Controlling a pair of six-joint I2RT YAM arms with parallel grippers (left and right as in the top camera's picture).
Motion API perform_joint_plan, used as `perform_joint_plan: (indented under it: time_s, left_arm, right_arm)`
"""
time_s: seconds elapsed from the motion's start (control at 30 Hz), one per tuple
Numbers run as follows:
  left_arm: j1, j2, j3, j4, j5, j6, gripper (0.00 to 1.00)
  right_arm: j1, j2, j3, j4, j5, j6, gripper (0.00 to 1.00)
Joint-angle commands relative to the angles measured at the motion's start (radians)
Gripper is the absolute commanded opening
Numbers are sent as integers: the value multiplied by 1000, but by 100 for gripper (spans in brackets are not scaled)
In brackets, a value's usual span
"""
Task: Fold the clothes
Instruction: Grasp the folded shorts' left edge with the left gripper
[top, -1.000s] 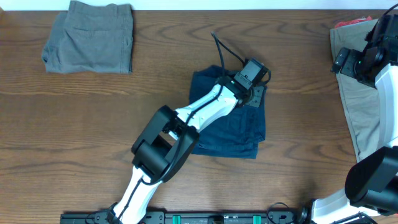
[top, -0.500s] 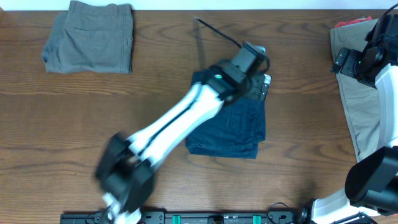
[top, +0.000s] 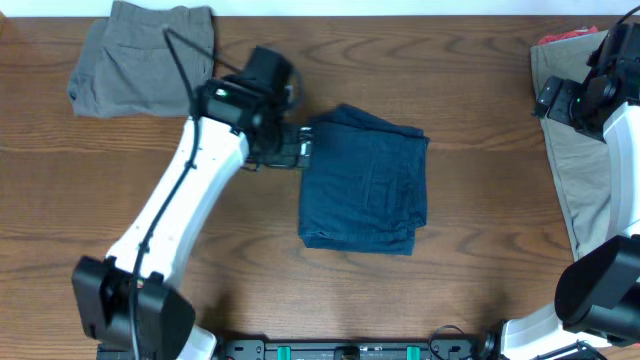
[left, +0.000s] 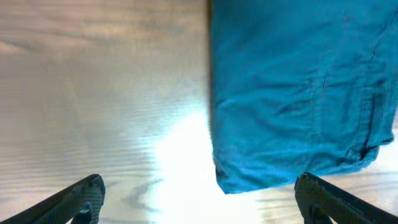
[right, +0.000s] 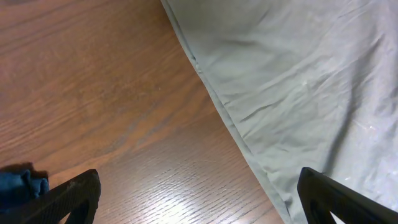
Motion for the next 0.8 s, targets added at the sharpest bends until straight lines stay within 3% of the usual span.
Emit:
perform_joint_plan:
  time_s: [0.0, 0.2, 0.37, 0.77]
  left_arm:
    - [70, 28, -101, 49, 201, 103, 98]
    - [126, 70, -270, 194, 380, 152, 98]
    - [103, 127, -363, 294, 426, 152, 98]
    - [2, 280, -386, 461, 513, 139, 98]
  right_arm:
    - [-5, 5, 10, 0, 9, -11, 99]
    - [-5, 5, 10, 0, 9, -11, 99]
    - [-5, 5, 10, 0, 9, -11, 99]
    - [-5, 5, 10, 0, 9, -11, 99]
